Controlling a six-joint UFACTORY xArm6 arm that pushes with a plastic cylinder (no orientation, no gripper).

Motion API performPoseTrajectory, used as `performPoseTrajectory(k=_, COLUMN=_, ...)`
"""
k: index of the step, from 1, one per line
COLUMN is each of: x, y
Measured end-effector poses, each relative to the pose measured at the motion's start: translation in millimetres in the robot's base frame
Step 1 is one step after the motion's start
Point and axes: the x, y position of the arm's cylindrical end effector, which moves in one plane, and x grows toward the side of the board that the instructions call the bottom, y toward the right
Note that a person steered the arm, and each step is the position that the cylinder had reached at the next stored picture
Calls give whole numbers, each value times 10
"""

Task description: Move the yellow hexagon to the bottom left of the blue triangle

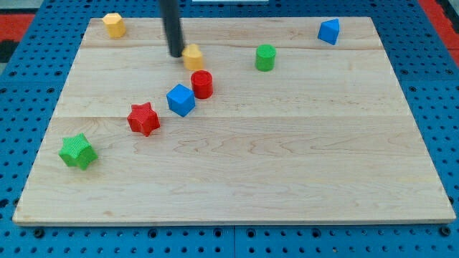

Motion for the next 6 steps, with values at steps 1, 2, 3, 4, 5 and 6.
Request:
performPoseTrajectory(k=1, x=71, y=507)
performPoseTrajectory(k=2, x=71, y=513)
performPoseTrajectory(k=3, x=84, y=452)
performPoseTrajectory(k=4, x=-27, y=-210)
performPoseTrajectory(k=5, x=159, y=-1138)
performPoseTrajectory(k=6, x=16, y=-2129)
